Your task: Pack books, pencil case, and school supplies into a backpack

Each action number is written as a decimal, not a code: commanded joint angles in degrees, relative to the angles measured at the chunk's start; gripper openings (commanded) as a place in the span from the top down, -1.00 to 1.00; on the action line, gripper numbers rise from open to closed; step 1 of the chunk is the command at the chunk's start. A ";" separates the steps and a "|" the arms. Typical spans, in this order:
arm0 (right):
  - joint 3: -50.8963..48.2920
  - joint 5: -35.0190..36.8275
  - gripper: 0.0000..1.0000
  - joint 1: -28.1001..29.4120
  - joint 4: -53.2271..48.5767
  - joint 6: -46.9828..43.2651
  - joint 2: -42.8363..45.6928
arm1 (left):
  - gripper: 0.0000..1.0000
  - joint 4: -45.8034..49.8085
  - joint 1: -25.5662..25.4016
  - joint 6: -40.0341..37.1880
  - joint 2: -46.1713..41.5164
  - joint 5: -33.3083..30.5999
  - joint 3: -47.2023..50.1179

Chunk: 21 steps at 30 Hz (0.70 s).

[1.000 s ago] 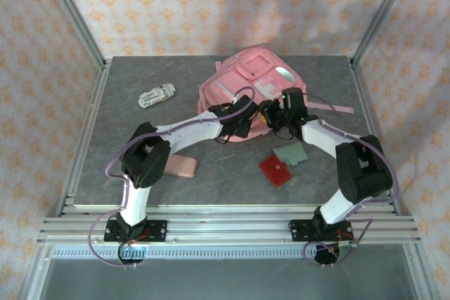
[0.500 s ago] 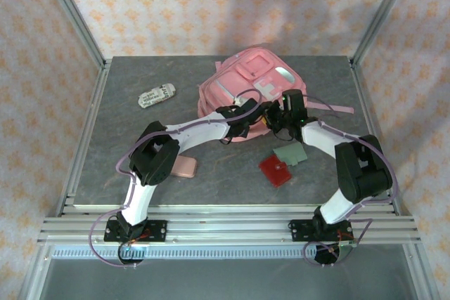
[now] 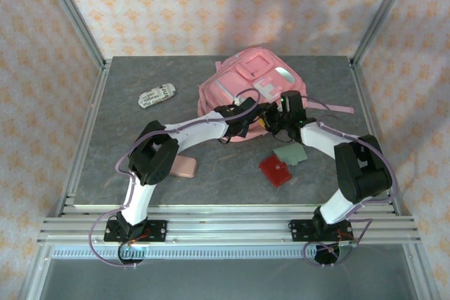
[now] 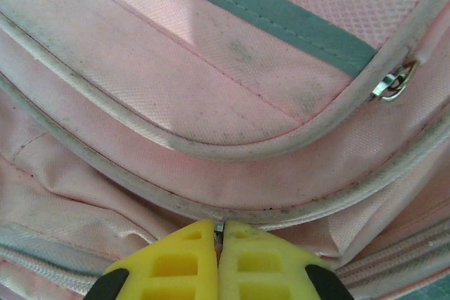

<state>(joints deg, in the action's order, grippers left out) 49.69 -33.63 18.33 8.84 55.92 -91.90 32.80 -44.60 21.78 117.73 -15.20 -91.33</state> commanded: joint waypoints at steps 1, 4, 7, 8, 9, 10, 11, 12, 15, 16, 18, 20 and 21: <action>0.14 -1.77 0.14 0.81 -2.42 -1.71 0.48 | 1.00 0.32 0.39 -1.95 -5.51 2.26 1.35; -1.06 -1.27 0.09 0.83 -1.40 -0.67 0.69 | 1.00 -0.54 0.30 -2.05 -7.78 3.26 2.76; -0.90 -1.26 0.09 1.03 -0.26 0.02 0.04 | 1.00 -1.71 0.20 -1.76 -10.23 4.39 3.98; -0.60 -0.89 0.09 1.01 -0.16 0.19 -0.41 | 1.00 -2.18 0.13 -1.58 -10.69 4.84 4.43; -0.19 -0.65 0.10 1.01 0.09 0.39 -0.93 | 1.00 -2.54 0.05 -1.48 -11.00 5.45 4.71; 0.37 -0.69 0.10 1.11 0.49 0.57 -1.61 | 1.00 -2.66 -0.02 -1.40 -11.19 5.71 4.84; 0.86 -0.65 0.10 1.10 0.85 0.84 -2.23 | 1.00 -2.69 -0.06 -1.39 -11.21 5.80 4.97; 1.55 -0.63 0.11 1.23 1.49 1.11 -3.02 | 1.00 -2.74 -0.13 -1.46 -11.30 5.92 5.10; 3.56 0.18 0.15 1.61 2.22 1.62 -4.84 | 1.00 -3.28 -0.14 -1.39 -11.47 5.81 5.99; 4.22 0.41 0.16 1.75 2.36 1.69 -5.26 | 1.00 -3.66 -0.25 -1.39 -11.62 5.80 6.45; 5.25 0.57 0.26 1.90 2.91 2.06 -6.85 | 1.00 -4.55 -0.20 -1.47 -11.82 5.62 7.49; 5.85 0.75 0.49 1.95 3.18 2.26 -8.13 | 1.00 -4.80 -0.15 -1.39 -11.78 5.00 8.14; 6.02 0.84 0.63 1.89 3.33 2.31 -8.58 | 1.00 -4.84 -0.15 -1.47 -11.74 4.37 8.48</action>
<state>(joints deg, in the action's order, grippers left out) 53.15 -34.50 19.99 8.69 57.82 -98.74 28.18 -44.31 20.93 108.47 -10.11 -83.83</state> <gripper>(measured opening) 0.223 0.043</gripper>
